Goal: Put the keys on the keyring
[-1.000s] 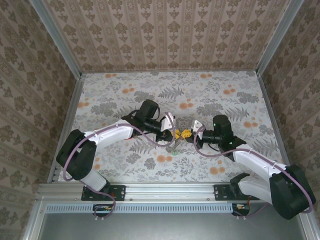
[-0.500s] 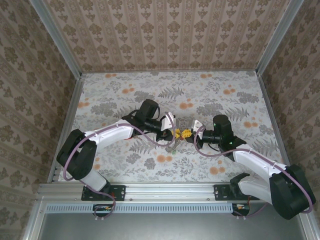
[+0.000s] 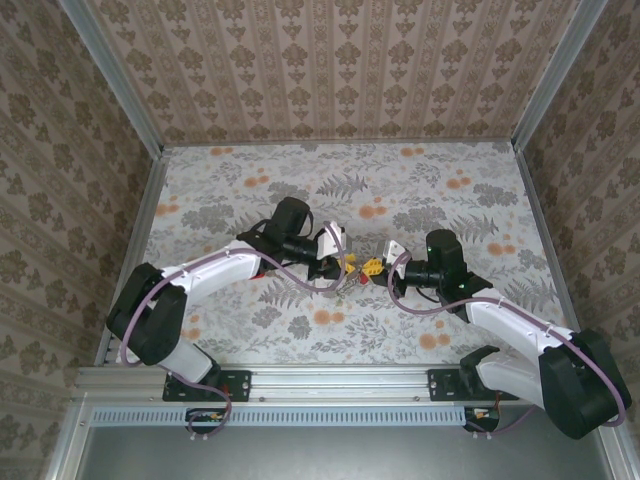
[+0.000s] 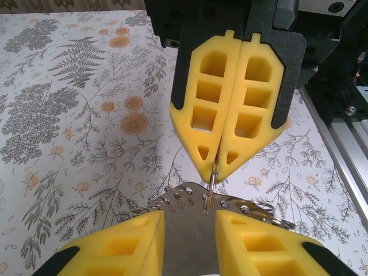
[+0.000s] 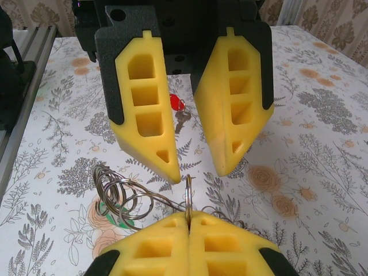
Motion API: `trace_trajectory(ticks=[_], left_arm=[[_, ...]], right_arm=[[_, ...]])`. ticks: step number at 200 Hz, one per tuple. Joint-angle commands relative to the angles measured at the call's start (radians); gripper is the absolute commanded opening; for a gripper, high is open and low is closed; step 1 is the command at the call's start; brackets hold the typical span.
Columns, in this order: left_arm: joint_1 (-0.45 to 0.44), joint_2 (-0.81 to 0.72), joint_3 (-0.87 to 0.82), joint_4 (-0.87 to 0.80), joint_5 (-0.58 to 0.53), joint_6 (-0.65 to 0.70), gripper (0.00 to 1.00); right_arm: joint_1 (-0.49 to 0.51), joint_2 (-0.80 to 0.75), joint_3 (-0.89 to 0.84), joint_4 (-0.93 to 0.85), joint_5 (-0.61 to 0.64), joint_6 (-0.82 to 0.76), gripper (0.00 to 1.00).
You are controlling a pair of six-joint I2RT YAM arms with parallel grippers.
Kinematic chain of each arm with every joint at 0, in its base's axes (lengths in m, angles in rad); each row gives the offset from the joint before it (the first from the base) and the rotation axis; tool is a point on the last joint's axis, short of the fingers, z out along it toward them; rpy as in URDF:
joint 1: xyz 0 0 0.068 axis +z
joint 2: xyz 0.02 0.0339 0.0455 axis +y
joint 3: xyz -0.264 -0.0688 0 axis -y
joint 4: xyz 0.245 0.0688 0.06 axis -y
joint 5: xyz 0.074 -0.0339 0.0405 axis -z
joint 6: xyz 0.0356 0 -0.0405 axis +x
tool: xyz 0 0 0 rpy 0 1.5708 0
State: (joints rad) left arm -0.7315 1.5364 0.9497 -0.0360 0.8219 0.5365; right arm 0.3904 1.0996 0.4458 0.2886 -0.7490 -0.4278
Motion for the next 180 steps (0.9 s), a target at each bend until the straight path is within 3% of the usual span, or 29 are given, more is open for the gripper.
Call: trace_trajectory(ticks=[1, 76, 136, 158, 180], left_arm=[[-0.004, 0.022, 0.029, 0.017, 0.036, -0.017, 0.29], [-0.016, 0.057, 0.044, 0.046, 0.053, -0.033, 0.24], [-0.019, 0.059, 0.042, 0.044, 0.05, -0.032, 0.11], [-0.02, 0.062, 0.046, 0.042, 0.056, -0.032, 0.11], [-0.024, 0.066, 0.052, 0.044, 0.063, -0.039, 0.18]], right_arm=[[-0.005, -0.018, -0.009, 0.024, -0.035, -0.015, 0.0], [-0.005, -0.017, -0.012, 0.042, -0.039, -0.002, 0.0], [-0.005, -0.014, -0.016, 0.061, -0.044, 0.01, 0.0], [-0.005, -0.012, -0.015, 0.059, -0.047, 0.015, 0.0], [-0.005, -0.011, -0.015, 0.06, -0.049, 0.016, 0.0]])
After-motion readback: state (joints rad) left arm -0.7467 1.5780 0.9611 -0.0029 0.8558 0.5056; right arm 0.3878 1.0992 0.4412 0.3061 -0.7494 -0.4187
